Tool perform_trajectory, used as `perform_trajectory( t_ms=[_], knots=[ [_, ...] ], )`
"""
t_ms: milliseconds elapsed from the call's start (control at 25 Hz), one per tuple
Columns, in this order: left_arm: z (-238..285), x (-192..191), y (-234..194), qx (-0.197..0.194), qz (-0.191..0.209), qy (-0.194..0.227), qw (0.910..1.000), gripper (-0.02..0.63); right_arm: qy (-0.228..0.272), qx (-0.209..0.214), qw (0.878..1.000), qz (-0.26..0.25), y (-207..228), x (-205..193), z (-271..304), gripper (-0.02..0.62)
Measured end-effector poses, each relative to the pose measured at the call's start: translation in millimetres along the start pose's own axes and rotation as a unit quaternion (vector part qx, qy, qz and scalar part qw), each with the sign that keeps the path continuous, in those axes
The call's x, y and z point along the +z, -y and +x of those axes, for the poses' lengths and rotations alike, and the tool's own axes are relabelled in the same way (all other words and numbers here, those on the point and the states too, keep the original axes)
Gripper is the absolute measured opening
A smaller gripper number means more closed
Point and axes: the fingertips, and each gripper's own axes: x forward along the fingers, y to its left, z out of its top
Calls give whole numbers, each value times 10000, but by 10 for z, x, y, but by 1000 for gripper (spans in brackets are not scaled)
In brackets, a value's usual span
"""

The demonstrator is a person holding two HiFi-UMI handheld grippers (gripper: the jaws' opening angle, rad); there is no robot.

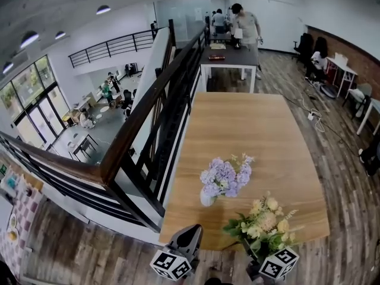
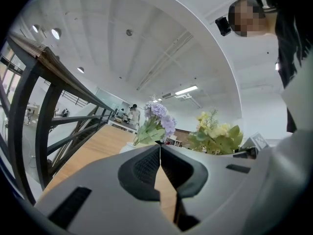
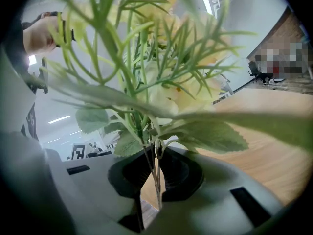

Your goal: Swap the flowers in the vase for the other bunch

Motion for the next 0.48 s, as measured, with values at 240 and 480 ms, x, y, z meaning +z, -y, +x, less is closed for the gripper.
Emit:
perform_trajectory(
  t_ms=[240,480],
  knots=[
    [185,-40,-23,-115,45,-41,9999,11,-35,23,10000,29,124,6,49,54],
    [348,-99,-199,-95,118,-111,9998,14,-64,9,9998,170,192,-30,54,54]
  ],
)
